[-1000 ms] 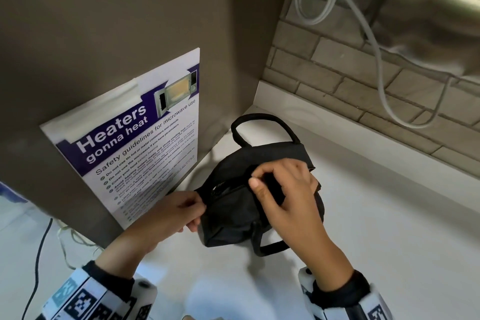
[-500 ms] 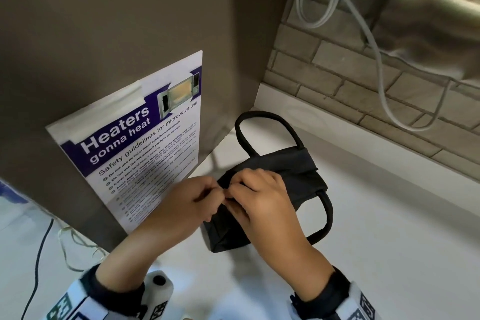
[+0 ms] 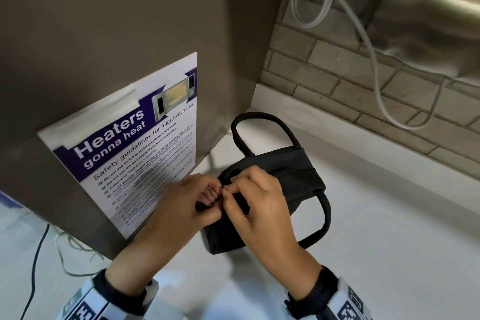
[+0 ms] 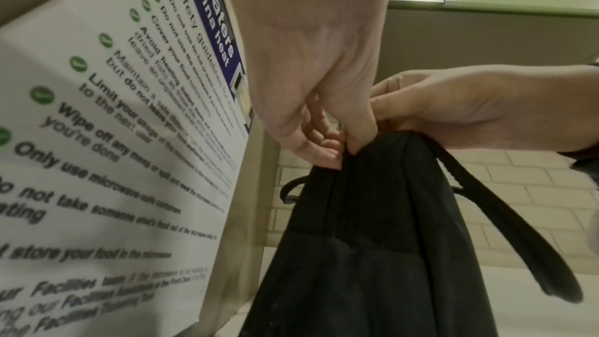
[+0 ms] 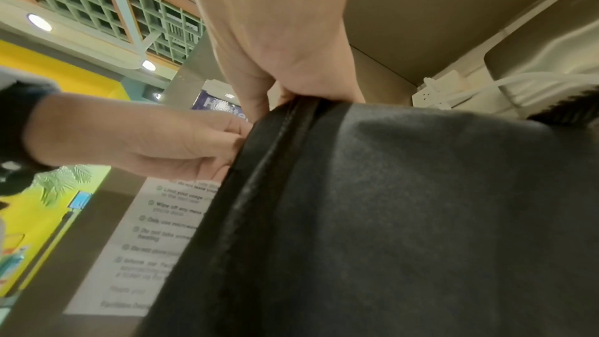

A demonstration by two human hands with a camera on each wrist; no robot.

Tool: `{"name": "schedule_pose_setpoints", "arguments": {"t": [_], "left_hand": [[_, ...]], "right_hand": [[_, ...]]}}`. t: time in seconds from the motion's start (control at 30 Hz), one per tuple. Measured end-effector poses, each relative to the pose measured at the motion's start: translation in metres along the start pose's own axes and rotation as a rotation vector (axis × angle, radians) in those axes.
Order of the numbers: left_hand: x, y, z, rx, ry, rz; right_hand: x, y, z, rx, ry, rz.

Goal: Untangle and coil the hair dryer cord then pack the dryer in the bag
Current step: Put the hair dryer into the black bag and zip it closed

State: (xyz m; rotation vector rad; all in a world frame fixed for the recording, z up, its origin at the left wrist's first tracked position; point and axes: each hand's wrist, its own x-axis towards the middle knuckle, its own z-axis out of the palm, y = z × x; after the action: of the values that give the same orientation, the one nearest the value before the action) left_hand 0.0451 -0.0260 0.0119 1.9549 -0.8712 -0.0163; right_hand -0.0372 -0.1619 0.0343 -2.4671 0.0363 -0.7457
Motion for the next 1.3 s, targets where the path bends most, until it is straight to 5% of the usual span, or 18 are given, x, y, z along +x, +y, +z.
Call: {"name": "schedule_pose_setpoints", "arguments": {"t": [0.23,0.6,0.87,1.3], "left_hand": [[0.001,0.0,-0.011,0.017,-0.065,-0.034],[0.022,0.043,0.012,0.364,-0.063,0.112],[0.025,0.04,0.013,0.34,-0.08,0.087],[0.016,0.033,0.013,0.391,-0.08,0.059]], "right_hand": [[0.013,0.023,-0.021,0.062,0.196,0.117],[0.0,0.018,-0.016,-0.063,0.127,-0.086],[0.014,0.04,-0.034,-0.004,0.221,0.022],[0.036,0.14,-0.039,0.329,0.332,0.644]]}}
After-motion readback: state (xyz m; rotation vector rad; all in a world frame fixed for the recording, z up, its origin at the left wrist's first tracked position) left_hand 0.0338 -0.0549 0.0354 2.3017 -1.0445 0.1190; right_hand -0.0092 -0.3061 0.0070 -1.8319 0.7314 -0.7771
